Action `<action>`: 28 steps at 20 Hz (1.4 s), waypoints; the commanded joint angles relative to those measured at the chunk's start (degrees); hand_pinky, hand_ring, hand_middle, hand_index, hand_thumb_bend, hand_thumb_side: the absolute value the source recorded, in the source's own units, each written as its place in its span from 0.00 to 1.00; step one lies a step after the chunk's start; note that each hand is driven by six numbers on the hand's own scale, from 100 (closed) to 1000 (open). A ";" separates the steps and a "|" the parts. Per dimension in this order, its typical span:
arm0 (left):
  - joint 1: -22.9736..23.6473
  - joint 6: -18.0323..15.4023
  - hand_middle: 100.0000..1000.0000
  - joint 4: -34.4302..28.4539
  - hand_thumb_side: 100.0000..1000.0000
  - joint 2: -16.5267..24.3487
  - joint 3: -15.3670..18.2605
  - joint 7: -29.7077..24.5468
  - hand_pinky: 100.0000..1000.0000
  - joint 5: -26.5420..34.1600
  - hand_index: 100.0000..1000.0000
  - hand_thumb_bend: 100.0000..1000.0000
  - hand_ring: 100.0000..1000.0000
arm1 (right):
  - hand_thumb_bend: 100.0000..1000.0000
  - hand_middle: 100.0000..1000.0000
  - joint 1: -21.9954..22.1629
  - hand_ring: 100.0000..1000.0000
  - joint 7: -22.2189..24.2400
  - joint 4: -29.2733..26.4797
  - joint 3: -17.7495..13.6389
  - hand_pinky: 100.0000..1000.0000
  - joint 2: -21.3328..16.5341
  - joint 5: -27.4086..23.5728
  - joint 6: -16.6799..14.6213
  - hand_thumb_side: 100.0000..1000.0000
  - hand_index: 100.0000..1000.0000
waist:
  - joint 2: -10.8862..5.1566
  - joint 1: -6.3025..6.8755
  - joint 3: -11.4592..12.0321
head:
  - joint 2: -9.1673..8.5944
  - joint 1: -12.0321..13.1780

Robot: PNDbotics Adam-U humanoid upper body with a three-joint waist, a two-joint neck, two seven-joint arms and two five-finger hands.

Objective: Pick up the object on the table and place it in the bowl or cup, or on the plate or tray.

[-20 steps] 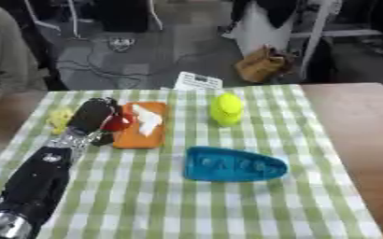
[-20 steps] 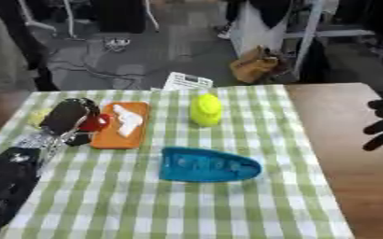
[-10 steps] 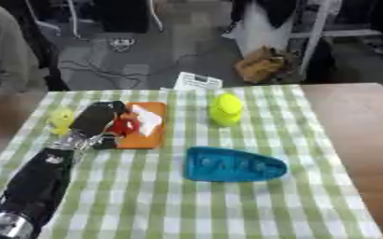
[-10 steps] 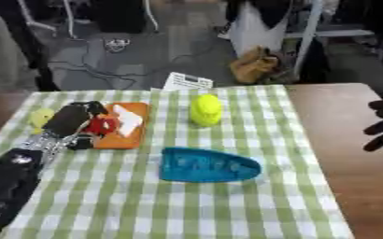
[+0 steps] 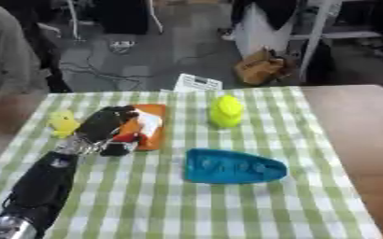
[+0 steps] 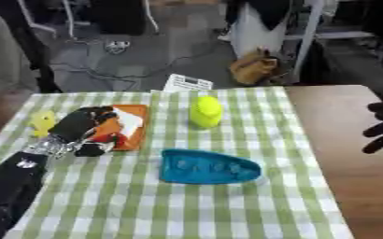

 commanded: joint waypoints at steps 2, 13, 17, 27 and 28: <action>-0.82 0.31 0.90 -2.15 0.78 1.00 1.22 2.81 0.85 3.58 0.96 0.04 0.85 | 0.00 0.71 -0.63 0.55 0.05 -1.36 -0.28 0.43 -0.84 -0.25 -0.07 0.68 0.66 | -0.73 -0.47 0.15 | -0.59 -0.02; 8.50 -2.65 0.76 -22.53 0.84 8.27 3.32 -3.89 0.73 39.85 0.85 0.00 0.68 | 0.00 0.71 -0.47 0.55 -0.40 -1.36 -0.81 0.43 -1.20 0.10 -0.02 0.68 0.66 | -0.87 -0.45 1.41 | -0.96 -0.89; 14.43 0.40 0.75 -33.13 0.87 10.82 5.51 -14.94 0.72 53.94 0.84 0.00 0.66 | 0.00 0.71 -0.34 0.55 -0.59 -1.36 -1.01 0.43 -1.42 0.28 0.02 0.68 0.66 | -0.85 -0.47 2.01 | -0.93 -1.21; 22.79 3.61 0.72 -45.00 0.88 12.49 9.80 -26.88 0.69 73.72 0.82 0.00 0.63 | 0.00 0.70 -0.33 0.55 -0.97 -1.36 -1.28 0.44 -1.70 0.48 -0.02 0.67 0.66 | -0.89 -0.51 2.71 | -0.88 -1.75; 23.17 3.25 0.72 -45.10 0.88 12.38 9.97 -27.50 0.69 74.63 0.82 0.00 0.63 | 0.00 0.71 -0.32 0.55 -0.95 -1.36 -1.27 0.44 -1.72 0.49 -0.02 0.67 0.66 | -0.89 -0.54 2.77 | -0.91 -1.71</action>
